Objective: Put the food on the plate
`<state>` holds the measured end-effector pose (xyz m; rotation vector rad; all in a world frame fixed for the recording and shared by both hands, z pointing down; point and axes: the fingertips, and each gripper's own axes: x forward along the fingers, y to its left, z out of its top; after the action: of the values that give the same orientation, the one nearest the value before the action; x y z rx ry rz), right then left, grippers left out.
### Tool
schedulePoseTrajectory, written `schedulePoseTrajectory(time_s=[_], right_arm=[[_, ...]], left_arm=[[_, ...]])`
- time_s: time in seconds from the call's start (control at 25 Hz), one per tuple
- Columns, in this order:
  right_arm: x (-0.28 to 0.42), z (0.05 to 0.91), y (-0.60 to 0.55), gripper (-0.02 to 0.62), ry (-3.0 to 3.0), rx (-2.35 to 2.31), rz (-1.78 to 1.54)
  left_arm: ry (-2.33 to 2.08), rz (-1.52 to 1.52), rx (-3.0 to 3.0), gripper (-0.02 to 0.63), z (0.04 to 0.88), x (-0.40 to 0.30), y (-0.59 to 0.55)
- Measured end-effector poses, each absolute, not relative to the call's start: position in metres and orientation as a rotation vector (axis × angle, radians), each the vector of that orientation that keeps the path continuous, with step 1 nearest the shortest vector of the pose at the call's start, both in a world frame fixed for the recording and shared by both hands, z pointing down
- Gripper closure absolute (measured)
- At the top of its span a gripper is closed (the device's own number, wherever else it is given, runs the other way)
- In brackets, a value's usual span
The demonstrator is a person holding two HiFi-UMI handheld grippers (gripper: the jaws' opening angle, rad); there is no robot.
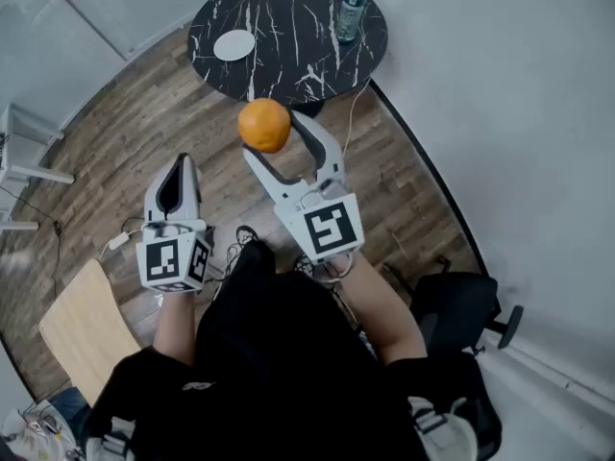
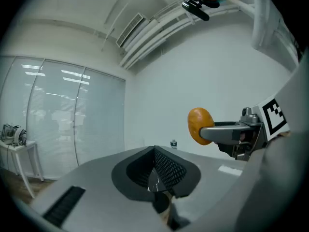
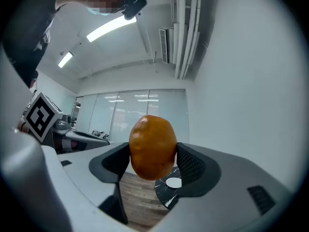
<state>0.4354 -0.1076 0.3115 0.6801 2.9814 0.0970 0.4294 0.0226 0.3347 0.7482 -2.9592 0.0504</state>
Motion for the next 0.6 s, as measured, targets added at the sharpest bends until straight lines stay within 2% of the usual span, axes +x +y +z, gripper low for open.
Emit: schedulePoseTrajectory(time_s=[0.32, 0.6], right_arm=[[0.401, 0.332, -0.063, 0.299, 2.992, 0.788, 0.064], [0.343, 0.349, 0.009, 0.299, 2.979, 0.938, 0.088]], left_arm=[[-2.927, 0.037, 0.681, 0.606, 0.356, 0.396, 0.07], [-2.933, 0.013, 0.556, 0.606, 0.373, 0.352, 0.14]])
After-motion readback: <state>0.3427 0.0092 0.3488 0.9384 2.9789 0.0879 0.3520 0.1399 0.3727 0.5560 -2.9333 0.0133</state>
